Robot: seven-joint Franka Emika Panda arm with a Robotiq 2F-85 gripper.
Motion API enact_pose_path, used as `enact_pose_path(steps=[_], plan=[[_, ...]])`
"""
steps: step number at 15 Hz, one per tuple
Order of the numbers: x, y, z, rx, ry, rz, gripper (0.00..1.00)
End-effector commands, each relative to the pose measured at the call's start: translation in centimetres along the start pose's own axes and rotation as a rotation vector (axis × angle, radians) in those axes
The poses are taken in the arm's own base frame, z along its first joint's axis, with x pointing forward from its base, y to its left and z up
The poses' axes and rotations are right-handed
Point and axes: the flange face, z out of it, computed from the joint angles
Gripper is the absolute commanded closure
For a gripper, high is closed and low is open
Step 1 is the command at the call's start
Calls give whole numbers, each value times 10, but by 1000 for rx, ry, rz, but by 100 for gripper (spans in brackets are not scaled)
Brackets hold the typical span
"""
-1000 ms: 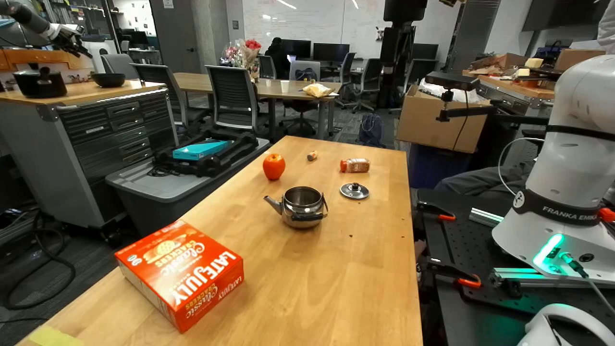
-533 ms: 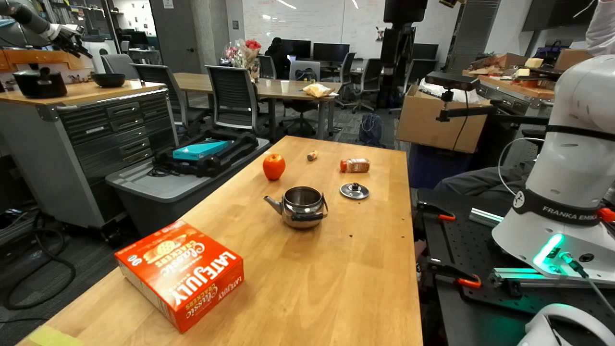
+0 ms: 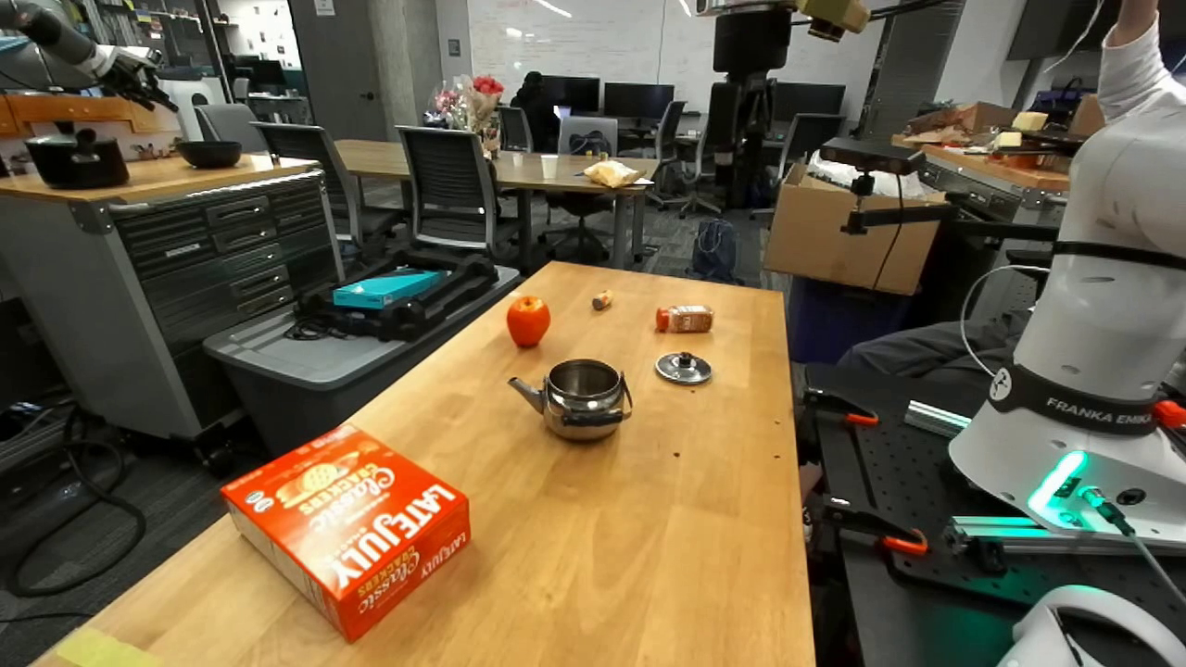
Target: Use the silver lid to cover the silver teapot
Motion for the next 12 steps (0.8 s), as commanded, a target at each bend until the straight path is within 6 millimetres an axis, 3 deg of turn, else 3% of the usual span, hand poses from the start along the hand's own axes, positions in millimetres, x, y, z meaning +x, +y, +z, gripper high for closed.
enact_pose_path(steps=[1,6,12], plan=[[38,7,8,35,-5,29,0],[72,18,38,47,30,34,0],[92,29,73,55,79,15,0]])
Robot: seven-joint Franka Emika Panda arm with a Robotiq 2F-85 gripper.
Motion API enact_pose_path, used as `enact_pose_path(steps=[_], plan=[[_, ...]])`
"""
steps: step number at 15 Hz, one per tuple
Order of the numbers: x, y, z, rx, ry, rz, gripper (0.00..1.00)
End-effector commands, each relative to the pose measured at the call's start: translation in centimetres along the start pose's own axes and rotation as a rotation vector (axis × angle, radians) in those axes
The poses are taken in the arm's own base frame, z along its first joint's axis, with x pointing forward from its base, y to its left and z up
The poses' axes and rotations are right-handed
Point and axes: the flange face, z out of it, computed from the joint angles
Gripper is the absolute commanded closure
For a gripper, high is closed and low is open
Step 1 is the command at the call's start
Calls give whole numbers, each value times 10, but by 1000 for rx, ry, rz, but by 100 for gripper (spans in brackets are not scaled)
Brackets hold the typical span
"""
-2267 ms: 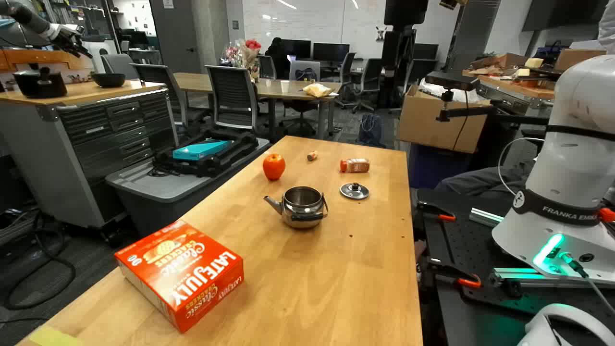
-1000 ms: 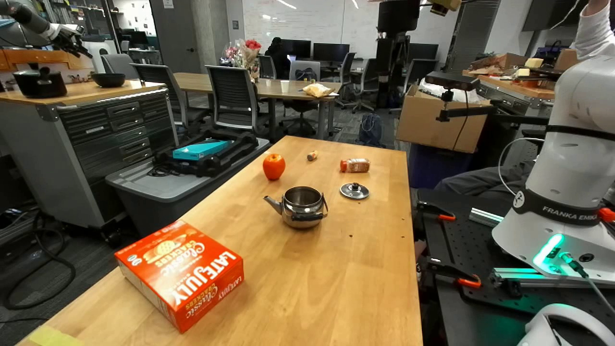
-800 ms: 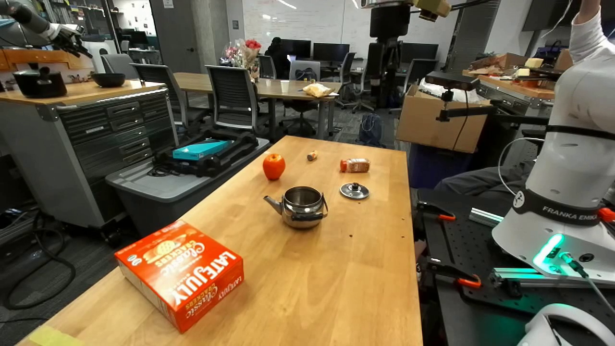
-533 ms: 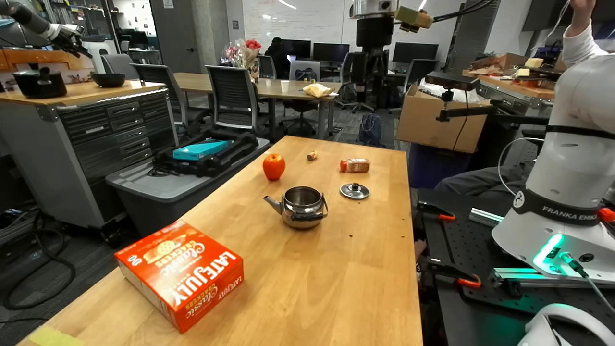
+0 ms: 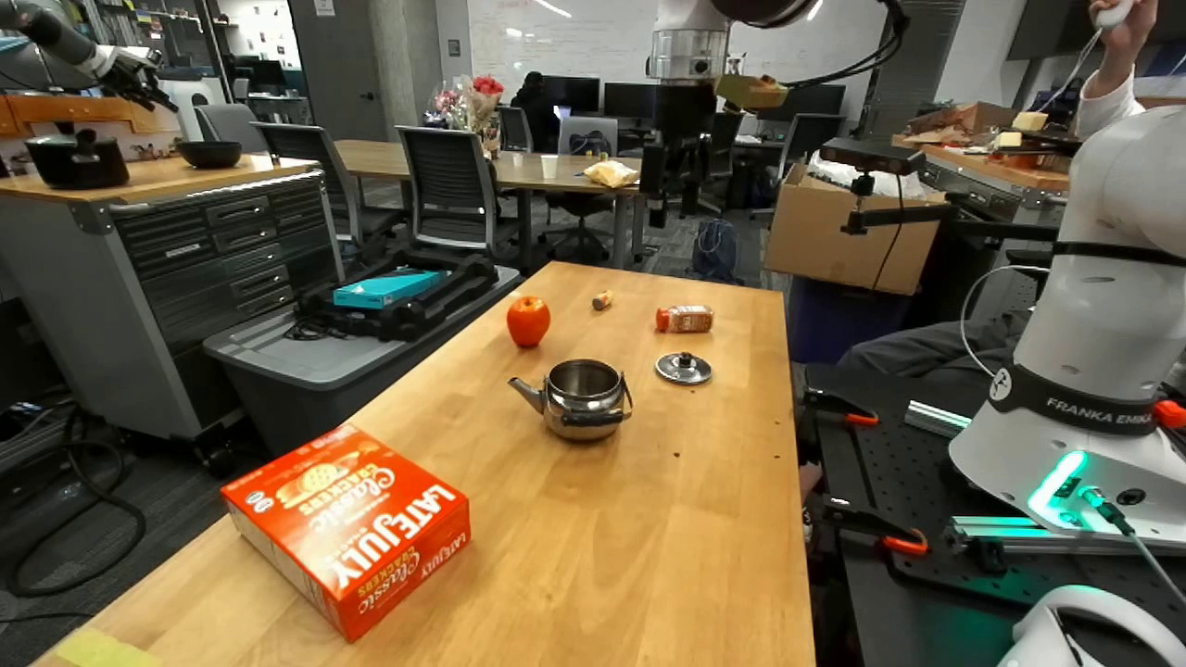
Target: Use the silver lid to cover the silver teapot
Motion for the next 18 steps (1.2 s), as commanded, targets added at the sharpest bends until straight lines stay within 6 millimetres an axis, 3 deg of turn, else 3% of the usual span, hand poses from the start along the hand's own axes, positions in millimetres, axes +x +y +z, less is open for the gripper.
enact_pose_path(steps=[1,10,18], plan=[[14,11,16,12,18,-29,0],[26,46,80,-12,-41,0,0],[22,79,128,-43,-30,-9,0]])
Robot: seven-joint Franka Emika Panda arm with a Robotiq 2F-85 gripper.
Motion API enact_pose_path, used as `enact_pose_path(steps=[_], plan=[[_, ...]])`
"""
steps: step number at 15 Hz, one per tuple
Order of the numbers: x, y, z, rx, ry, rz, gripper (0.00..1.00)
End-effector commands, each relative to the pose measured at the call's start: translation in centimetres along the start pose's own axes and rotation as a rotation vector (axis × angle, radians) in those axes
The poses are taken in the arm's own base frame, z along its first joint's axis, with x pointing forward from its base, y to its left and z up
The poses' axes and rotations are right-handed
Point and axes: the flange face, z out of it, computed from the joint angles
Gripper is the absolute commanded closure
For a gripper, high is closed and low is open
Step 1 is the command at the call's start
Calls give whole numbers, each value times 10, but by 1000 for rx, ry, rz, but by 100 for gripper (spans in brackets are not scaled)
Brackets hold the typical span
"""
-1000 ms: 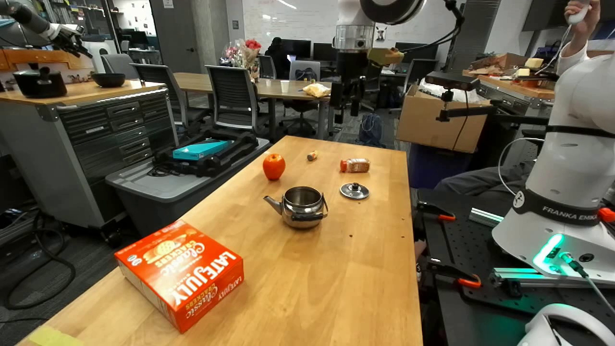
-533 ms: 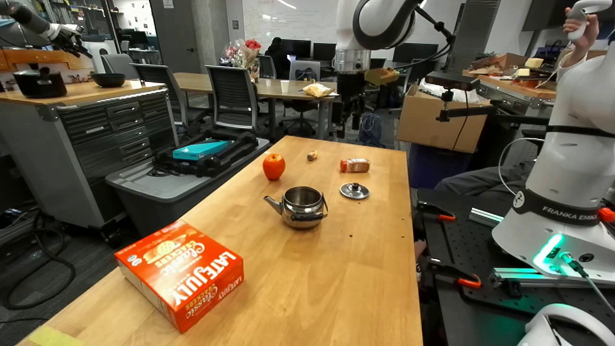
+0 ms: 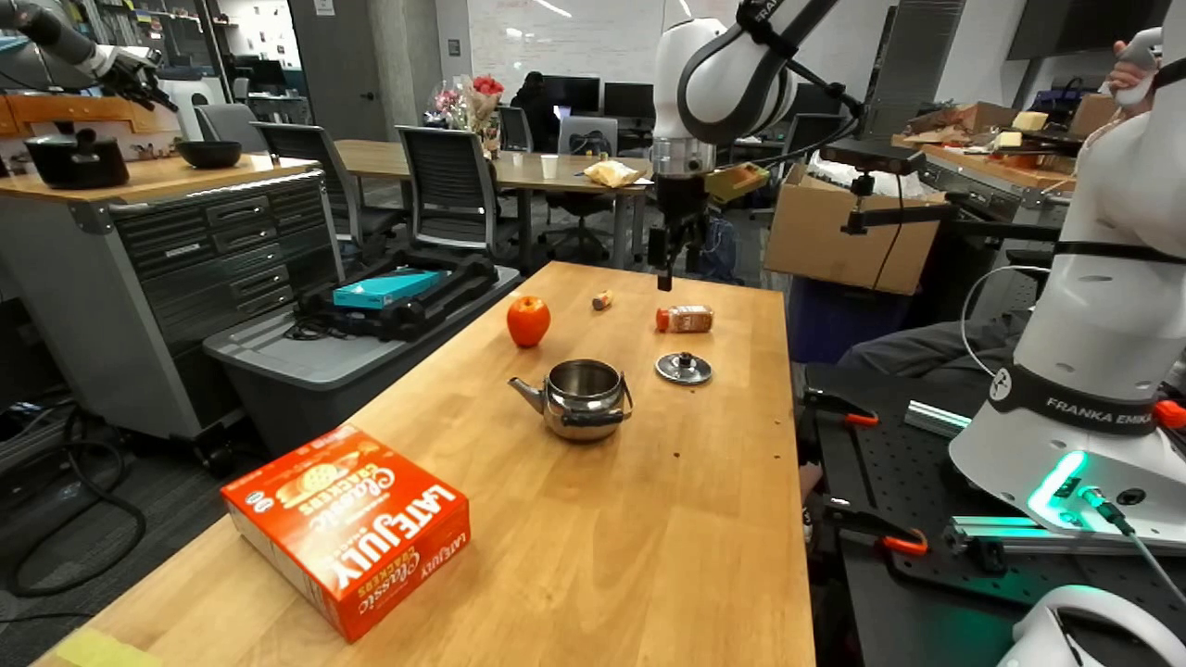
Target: Use the silver lid to cover the silver teapot
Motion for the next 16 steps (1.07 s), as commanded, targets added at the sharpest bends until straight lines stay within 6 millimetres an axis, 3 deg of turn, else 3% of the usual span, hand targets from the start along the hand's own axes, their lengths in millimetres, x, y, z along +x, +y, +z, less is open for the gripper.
enact_pose_path(steps=[1,8,16], plan=[[0,16,21,-27,27,-41,0],[-9,19,66,-46,36,-164,0],[-20,17,89,-37,5,-312,0]])
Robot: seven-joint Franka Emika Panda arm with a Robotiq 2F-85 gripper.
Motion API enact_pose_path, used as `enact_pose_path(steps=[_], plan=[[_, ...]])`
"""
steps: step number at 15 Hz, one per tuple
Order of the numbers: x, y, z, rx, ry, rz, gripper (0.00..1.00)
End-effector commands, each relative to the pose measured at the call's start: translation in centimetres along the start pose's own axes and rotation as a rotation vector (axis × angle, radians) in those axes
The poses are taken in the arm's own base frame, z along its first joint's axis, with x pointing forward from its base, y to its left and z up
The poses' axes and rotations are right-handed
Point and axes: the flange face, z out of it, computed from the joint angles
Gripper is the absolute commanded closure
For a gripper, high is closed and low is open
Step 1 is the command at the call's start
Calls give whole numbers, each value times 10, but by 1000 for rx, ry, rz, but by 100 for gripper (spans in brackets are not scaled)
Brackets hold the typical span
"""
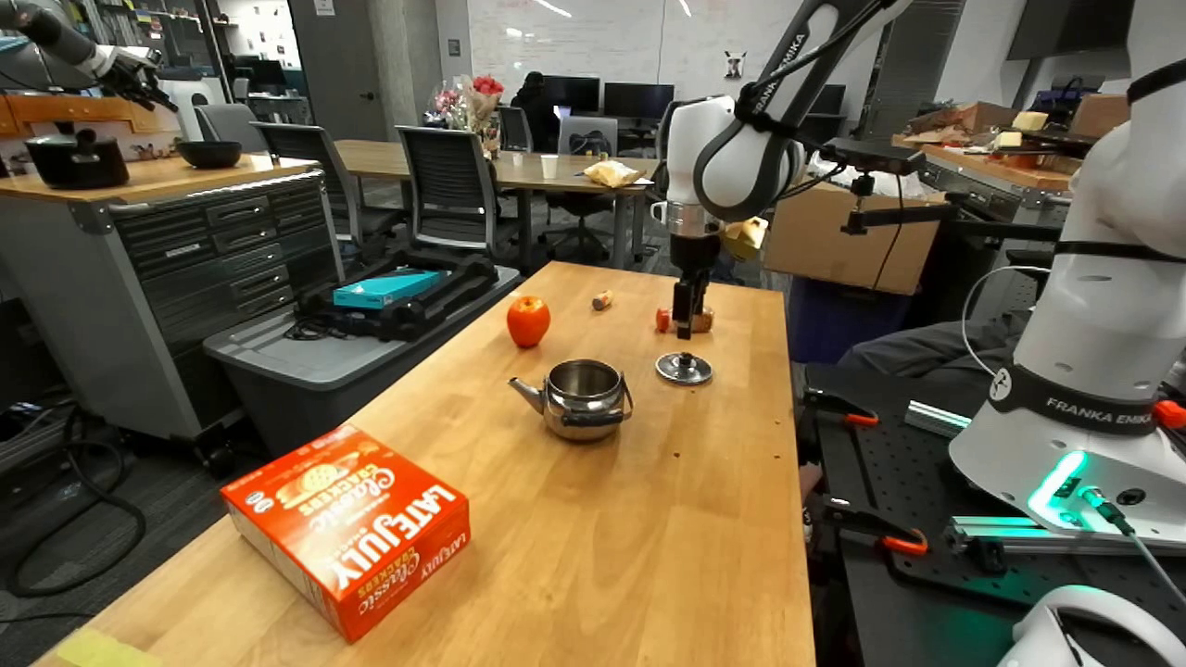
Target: Use the silver lid to cover the silver teapot
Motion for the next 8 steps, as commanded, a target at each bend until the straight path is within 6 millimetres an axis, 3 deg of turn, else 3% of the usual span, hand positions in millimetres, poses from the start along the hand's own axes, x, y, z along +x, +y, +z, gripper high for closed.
enact_pose_path(steps=[1,8], plan=[[-6,4,6,2,-13,-72,0],[-14,-2,13,20,-26,-218,0]])
